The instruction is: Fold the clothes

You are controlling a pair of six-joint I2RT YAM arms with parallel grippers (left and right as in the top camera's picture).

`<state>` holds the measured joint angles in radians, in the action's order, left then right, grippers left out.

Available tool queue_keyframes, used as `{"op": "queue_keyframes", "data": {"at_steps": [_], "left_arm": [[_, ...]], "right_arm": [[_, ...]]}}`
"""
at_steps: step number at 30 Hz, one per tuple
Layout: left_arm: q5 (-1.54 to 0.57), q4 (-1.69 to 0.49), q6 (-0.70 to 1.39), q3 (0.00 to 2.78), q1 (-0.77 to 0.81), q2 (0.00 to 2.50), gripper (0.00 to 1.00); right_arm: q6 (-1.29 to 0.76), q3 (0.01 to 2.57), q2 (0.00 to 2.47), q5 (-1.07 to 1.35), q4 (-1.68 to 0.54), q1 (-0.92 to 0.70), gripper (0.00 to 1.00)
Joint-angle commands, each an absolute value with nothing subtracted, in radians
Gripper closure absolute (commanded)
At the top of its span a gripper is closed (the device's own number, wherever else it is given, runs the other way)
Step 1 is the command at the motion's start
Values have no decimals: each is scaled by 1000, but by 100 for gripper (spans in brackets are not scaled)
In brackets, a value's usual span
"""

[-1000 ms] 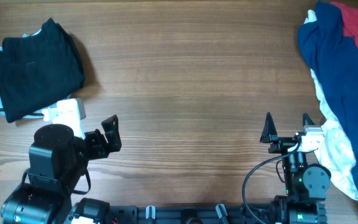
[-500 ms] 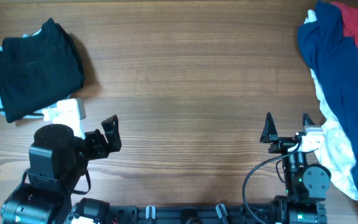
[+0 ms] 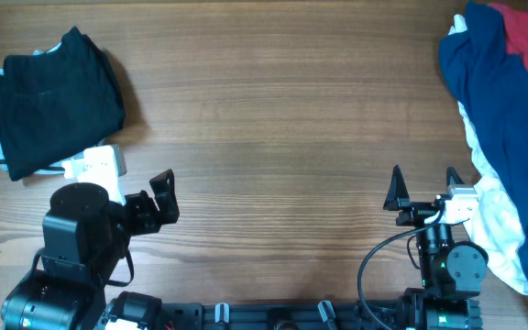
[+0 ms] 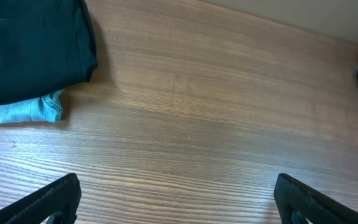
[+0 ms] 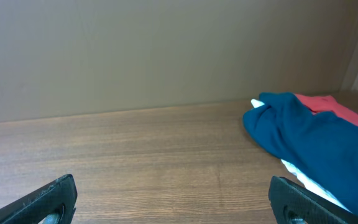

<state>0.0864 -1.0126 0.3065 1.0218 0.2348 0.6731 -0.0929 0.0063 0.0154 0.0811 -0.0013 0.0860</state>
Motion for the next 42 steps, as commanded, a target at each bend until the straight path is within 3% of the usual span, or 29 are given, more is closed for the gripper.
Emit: {"op": "queue_keyframes", "data": {"at_steps": [1, 14, 26, 42], "left_arm": [[106, -1011, 323, 1013, 239, 673, 0], [106, -1075, 323, 1013, 229, 673, 0], [107, -1088, 322, 928, 17, 520, 0], [38, -625, 323, 344, 10, 108, 0]], "right_arm": [[-111, 5, 5, 75, 2, 84, 0], [-111, 5, 5, 75, 2, 84, 0], [-111, 5, 5, 75, 2, 84, 0], [-112, 5, 5, 75, 2, 84, 0]]}}
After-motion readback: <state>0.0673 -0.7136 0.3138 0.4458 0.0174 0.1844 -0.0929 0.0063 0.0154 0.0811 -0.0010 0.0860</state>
